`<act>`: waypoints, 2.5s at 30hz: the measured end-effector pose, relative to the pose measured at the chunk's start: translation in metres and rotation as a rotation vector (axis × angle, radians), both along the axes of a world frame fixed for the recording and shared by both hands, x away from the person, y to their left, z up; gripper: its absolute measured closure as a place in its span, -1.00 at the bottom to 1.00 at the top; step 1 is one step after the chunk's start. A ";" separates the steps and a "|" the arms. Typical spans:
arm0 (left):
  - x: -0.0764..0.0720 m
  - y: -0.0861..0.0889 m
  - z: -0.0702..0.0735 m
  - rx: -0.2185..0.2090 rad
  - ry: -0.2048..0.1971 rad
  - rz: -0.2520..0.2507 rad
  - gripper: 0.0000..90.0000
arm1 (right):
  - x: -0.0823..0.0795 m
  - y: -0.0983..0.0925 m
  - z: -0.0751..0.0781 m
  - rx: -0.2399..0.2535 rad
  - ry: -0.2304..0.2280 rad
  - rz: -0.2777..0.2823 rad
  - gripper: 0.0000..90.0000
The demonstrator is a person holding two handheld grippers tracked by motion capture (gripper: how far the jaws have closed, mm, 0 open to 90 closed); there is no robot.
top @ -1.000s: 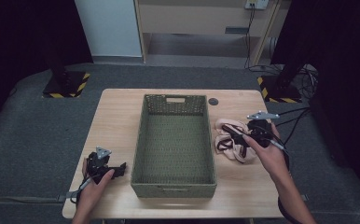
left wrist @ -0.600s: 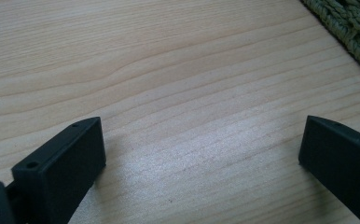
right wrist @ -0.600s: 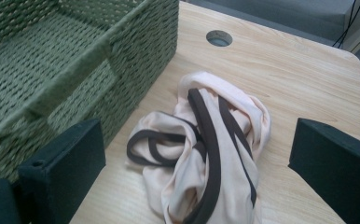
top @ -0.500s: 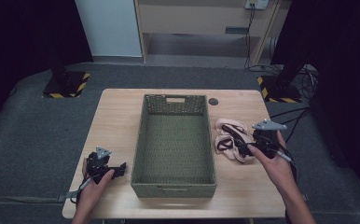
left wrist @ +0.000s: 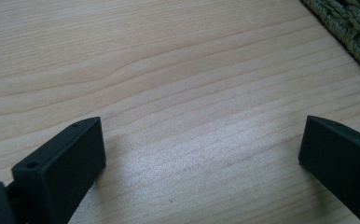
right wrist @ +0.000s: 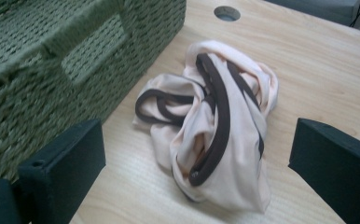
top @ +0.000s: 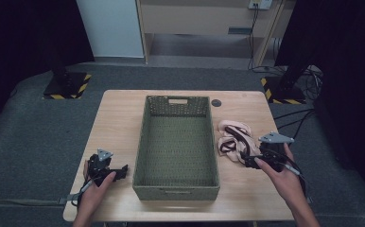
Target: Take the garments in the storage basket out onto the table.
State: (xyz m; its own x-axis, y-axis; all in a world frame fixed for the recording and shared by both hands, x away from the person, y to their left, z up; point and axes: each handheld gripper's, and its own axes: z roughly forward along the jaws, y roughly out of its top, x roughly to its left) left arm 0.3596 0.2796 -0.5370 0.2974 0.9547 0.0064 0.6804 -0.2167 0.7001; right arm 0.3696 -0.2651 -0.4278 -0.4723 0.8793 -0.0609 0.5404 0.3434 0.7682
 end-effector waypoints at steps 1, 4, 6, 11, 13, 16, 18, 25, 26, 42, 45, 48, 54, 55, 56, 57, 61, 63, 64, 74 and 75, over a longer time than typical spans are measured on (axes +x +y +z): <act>0.000 0.000 0.000 0.000 0.000 0.000 -1.00 | -0.003 -0.001 -0.002 0.002 0.004 -0.001 -0.92; 0.000 0.000 0.000 0.000 0.000 0.000 -1.00 | -0.009 -0.004 -0.007 0.005 0.011 0.001 -0.92; 0.000 0.000 0.000 0.000 0.000 0.000 -1.00 | -0.011 -0.006 -0.010 0.005 0.016 0.000 -0.92; 0.000 0.000 0.000 0.000 0.000 0.000 -1.00 | -0.017 -0.007 -0.021 0.014 0.033 -0.001 -0.92; 0.000 0.000 0.000 0.000 0.000 0.000 -1.00 | -0.019 -0.008 -0.023 0.017 0.037 0.000 -0.92; 0.000 0.000 0.000 0.000 0.000 0.000 -1.00 | -0.023 -0.007 -0.027 0.024 0.040 -0.003 -0.92; 0.000 0.000 0.000 0.000 0.000 0.000 -1.00 | -0.025 -0.007 -0.029 0.027 0.039 -0.007 -0.91; 0.000 0.000 0.000 0.000 0.000 0.000 -1.00 | -0.034 -0.004 -0.038 0.037 0.050 -0.001 -0.91; 0.000 0.000 0.000 0.000 0.000 0.000 -1.00 | -0.035 -0.004 -0.039 0.036 0.051 0.002 -0.91; 0.000 0.000 0.000 0.000 0.000 0.000 -1.00 | -0.046 0.009 -0.063 0.034 0.087 0.032 -0.90; 0.000 0.000 0.000 0.000 0.000 0.000 -1.00 | -0.048 0.013 -0.068 0.033 0.099 0.037 -0.90; 0.000 0.000 0.000 0.000 0.000 0.000 -1.00 | -0.048 0.016 -0.072 0.029 0.104 0.043 -0.90; 0.000 0.000 0.000 0.000 0.000 0.000 -1.00 | -0.047 0.024 -0.079 0.026 0.116 0.060 -0.90; 0.000 0.000 0.000 0.000 -0.001 0.000 -1.00 | -0.047 0.026 -0.081 0.023 0.118 0.064 -0.90; 0.000 0.000 0.000 0.000 0.000 0.000 -1.00 | -0.047 0.028 -0.083 0.023 0.119 0.068 -0.90; 0.000 0.000 0.000 0.000 0.000 0.000 -1.00 | -0.047 0.029 -0.085 0.024 0.124 0.071 -0.91; 0.000 0.000 0.000 0.000 0.000 0.000 -1.00 | -0.048 0.034 -0.096 0.023 0.146 0.078 -0.91; 0.000 0.000 0.000 0.000 0.000 0.000 -1.00 | -0.048 0.036 -0.101 0.019 0.150 0.079 -0.91; 0.000 0.000 0.000 0.000 -0.001 0.000 -1.00 | -0.047 0.037 -0.102 0.019 0.154 0.077 -0.91; 0.000 0.000 0.000 0.000 -0.001 0.000 -1.00 | -0.048 0.036 -0.110 0.012 0.111 0.073 -0.97; 0.000 0.000 0.000 0.000 -0.001 0.000 -1.00 | -0.048 0.035 -0.110 0.012 0.110 0.075 -0.97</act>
State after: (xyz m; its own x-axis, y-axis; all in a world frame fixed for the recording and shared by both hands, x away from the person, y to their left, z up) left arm 0.3595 0.2795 -0.5370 0.2970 0.9549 0.0068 0.6800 -0.2165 0.7005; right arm 0.3217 -0.2296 -0.5381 -0.5400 0.8417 0.0053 0.5947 0.3770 0.7101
